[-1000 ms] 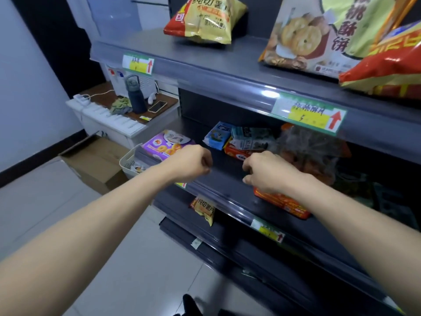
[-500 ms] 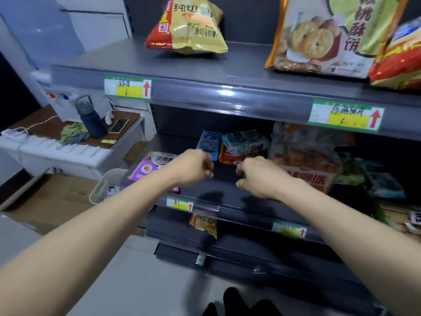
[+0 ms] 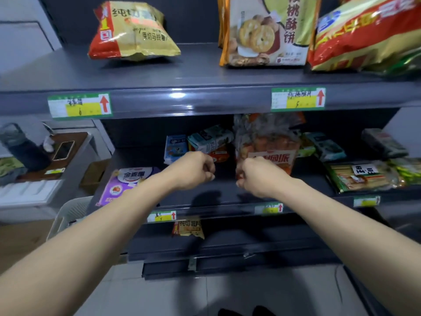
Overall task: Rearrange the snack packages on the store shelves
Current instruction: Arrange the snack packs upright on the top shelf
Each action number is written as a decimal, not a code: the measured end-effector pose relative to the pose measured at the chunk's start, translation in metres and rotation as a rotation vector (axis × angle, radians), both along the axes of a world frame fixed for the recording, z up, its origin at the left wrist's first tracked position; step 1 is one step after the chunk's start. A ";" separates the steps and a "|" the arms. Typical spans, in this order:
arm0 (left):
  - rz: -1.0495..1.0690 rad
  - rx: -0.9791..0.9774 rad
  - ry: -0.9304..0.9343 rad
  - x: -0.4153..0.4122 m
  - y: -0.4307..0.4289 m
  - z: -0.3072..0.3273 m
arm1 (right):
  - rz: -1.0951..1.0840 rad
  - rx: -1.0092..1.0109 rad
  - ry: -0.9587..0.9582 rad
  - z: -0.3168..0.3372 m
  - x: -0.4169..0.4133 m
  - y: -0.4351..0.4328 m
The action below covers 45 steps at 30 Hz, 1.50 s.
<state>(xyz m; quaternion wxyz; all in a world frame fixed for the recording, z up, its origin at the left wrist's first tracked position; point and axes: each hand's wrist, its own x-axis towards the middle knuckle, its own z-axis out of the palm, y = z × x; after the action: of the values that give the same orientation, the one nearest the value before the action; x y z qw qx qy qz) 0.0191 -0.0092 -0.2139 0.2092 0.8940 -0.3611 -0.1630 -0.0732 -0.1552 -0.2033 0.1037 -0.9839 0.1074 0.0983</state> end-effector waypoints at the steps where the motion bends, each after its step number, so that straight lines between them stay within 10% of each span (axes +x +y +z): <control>1: -0.024 -0.004 -0.004 -0.002 -0.007 0.001 | -0.017 -0.002 -0.001 0.001 -0.005 -0.004; 29: -0.227 -0.076 -0.100 -0.164 -0.323 0.017 | -0.242 -0.034 -0.051 0.004 -0.175 -0.295; 45: -0.120 -0.029 -0.146 -0.177 -0.319 0.030 | -0.124 -0.009 -0.090 0.012 -0.172 -0.305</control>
<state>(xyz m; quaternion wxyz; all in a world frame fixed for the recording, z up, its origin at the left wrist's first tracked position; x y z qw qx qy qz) -0.1575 -0.3277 -0.1841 0.1850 0.8773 -0.4304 -0.1046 -0.2452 -0.4604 -0.1909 0.1097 -0.9793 0.1636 0.0470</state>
